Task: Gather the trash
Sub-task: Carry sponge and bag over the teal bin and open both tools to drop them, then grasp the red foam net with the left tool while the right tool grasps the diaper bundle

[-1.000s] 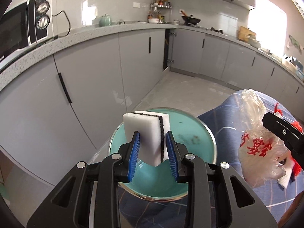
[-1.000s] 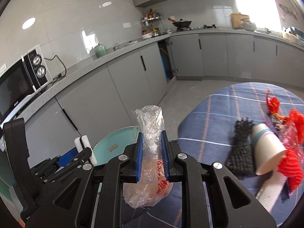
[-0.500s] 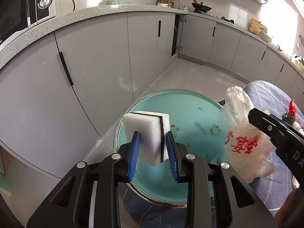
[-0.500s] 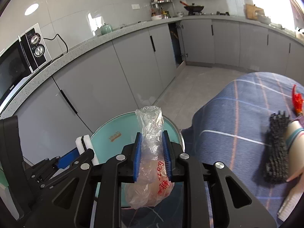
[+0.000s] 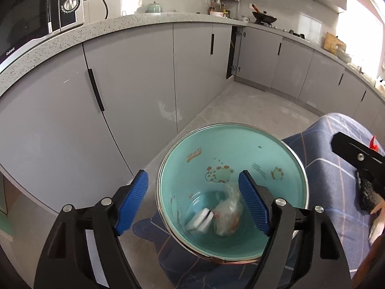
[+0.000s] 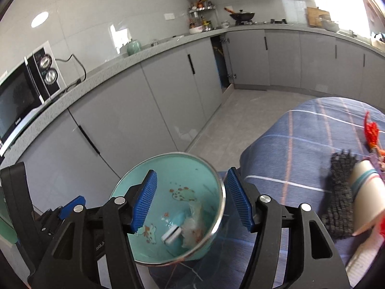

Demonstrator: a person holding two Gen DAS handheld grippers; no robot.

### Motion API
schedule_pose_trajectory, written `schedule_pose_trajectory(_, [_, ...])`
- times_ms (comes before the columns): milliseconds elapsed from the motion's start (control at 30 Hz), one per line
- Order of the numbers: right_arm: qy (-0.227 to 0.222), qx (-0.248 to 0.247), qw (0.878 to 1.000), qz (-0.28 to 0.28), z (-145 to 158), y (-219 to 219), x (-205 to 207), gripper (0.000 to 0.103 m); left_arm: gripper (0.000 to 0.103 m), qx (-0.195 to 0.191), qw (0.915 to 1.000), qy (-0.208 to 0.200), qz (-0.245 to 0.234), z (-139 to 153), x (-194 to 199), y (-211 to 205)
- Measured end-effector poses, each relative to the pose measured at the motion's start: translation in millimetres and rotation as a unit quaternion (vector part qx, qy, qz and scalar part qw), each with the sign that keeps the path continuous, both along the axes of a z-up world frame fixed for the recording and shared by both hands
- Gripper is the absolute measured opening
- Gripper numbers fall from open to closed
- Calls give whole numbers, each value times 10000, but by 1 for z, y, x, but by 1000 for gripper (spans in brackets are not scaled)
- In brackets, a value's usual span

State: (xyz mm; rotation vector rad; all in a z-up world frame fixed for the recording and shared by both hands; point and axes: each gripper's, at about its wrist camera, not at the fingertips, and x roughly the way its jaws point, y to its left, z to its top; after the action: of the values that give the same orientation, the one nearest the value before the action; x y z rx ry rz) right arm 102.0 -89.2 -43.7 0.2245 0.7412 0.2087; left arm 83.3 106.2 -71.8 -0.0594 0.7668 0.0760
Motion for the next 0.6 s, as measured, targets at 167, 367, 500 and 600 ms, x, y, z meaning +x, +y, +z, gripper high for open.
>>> schedule_pose_trajectory(167, [-160,-129,9993,-314,15,-27,-20,66,89,8,9997,-246,-68,15,-12,-16])
schedule_pose_trajectory(367, [-322,-449,9955,-767,24,-63,-44,70,92,152,9978,-412,-502,27,-25,-51])
schedule_pose_trajectory(500, [-347,-489,9913,-1175,27,-97,-64,71,97,139,9963,-403,-750,29,-35,-77])
schedule_pose_trajectory(600, [-339,-570,9871,-1456,27,-121,-77,71,97,64,9941,-426,-993,31,-44,-98])
